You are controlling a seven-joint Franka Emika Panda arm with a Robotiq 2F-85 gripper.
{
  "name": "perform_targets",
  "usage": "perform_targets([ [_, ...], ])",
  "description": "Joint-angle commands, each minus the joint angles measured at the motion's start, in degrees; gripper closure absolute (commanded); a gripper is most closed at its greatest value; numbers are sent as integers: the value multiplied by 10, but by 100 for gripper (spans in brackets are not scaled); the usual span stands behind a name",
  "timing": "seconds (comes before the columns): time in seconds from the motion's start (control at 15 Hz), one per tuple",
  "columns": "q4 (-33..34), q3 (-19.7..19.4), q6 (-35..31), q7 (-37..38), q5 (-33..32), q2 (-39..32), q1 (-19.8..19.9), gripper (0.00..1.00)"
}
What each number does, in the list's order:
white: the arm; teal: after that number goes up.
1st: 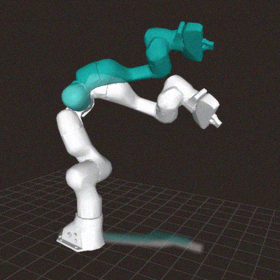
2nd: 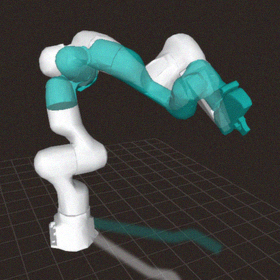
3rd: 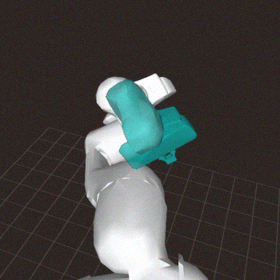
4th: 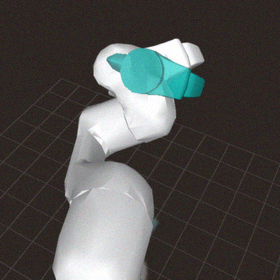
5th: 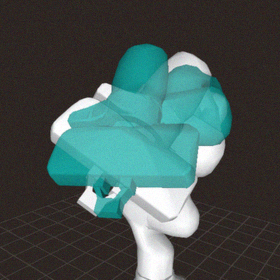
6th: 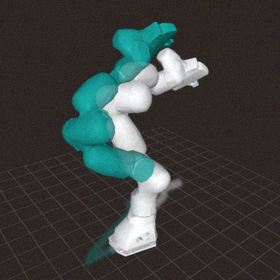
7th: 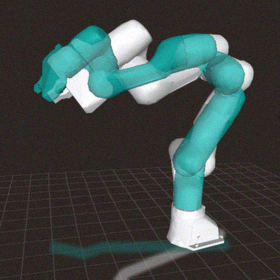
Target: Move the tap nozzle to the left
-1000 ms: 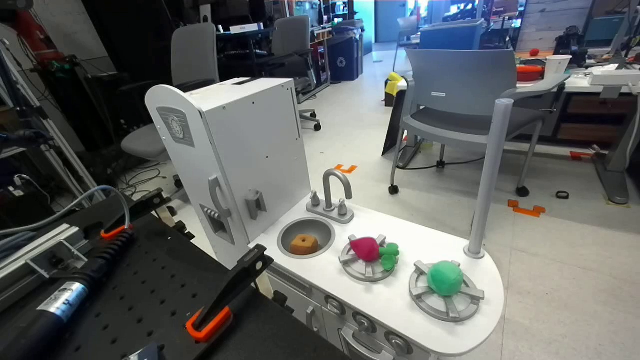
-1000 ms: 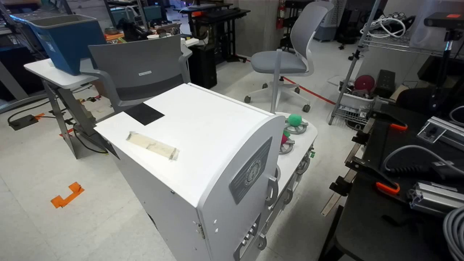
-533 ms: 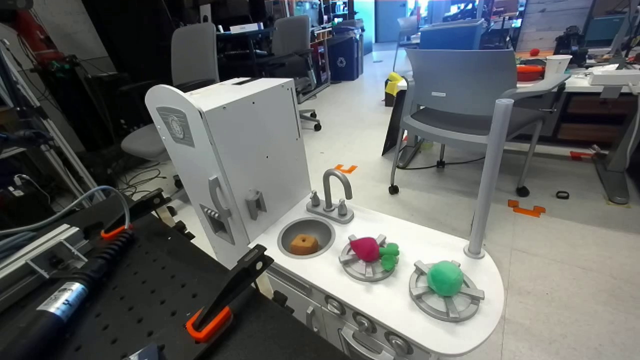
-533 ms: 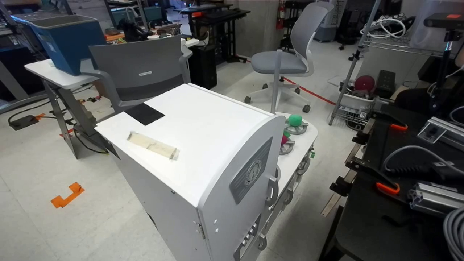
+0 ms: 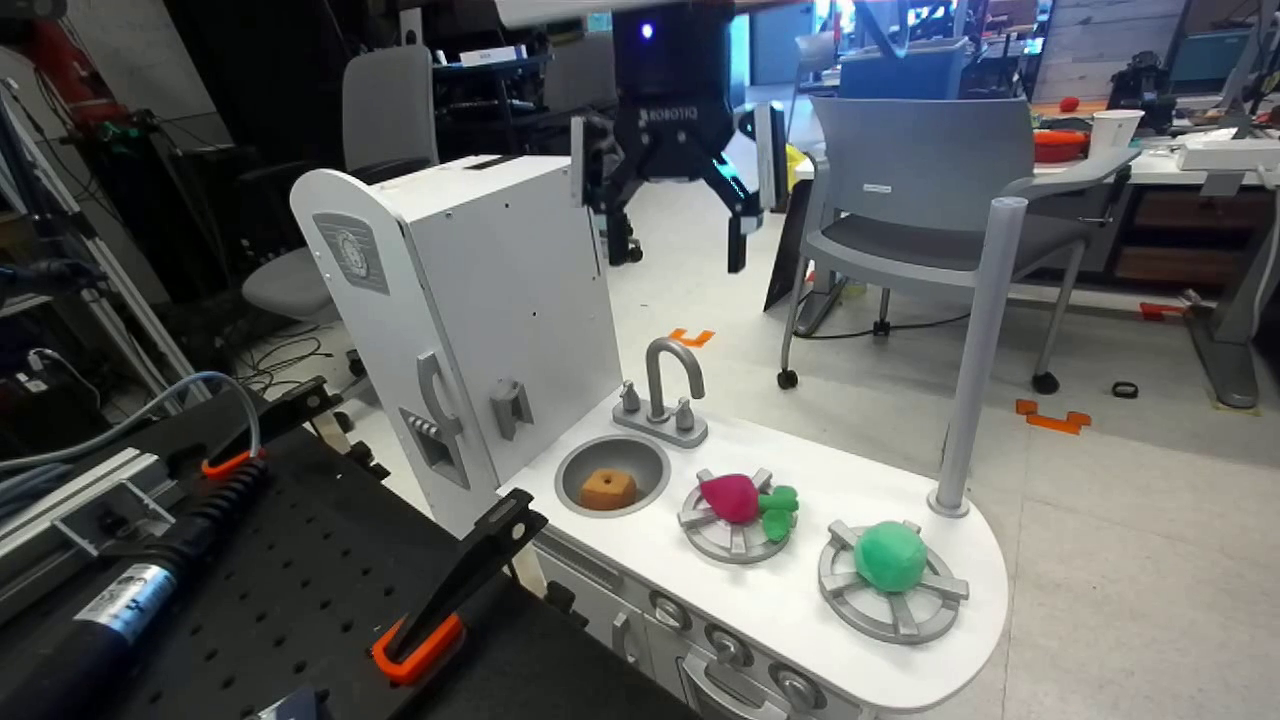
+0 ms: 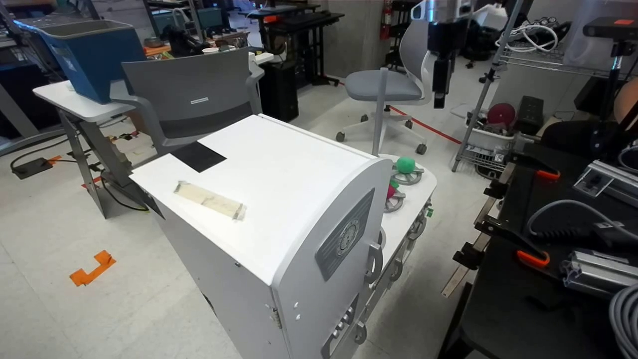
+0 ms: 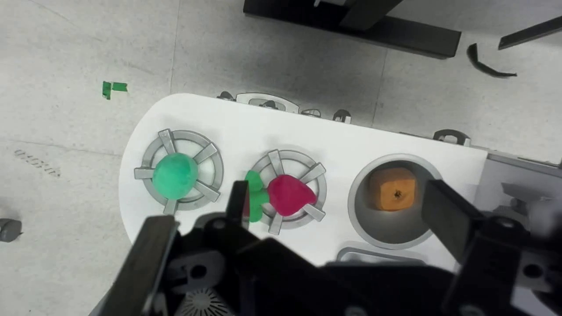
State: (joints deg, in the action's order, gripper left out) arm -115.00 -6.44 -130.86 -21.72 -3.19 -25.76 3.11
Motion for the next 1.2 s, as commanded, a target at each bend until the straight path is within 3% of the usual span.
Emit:
perform_targets([
  [0.0, 72, 23, -59, 9, -26, -99, 15, 0],
  [0.4, 147, 31, -140, -12, -92, -219, 9, 0],
  [0.8, 219, 48, -146, -25, -133, -298, -10, 0],
  [1.13, 341, 36, -144, -14, -164, -378, -47, 0],
])
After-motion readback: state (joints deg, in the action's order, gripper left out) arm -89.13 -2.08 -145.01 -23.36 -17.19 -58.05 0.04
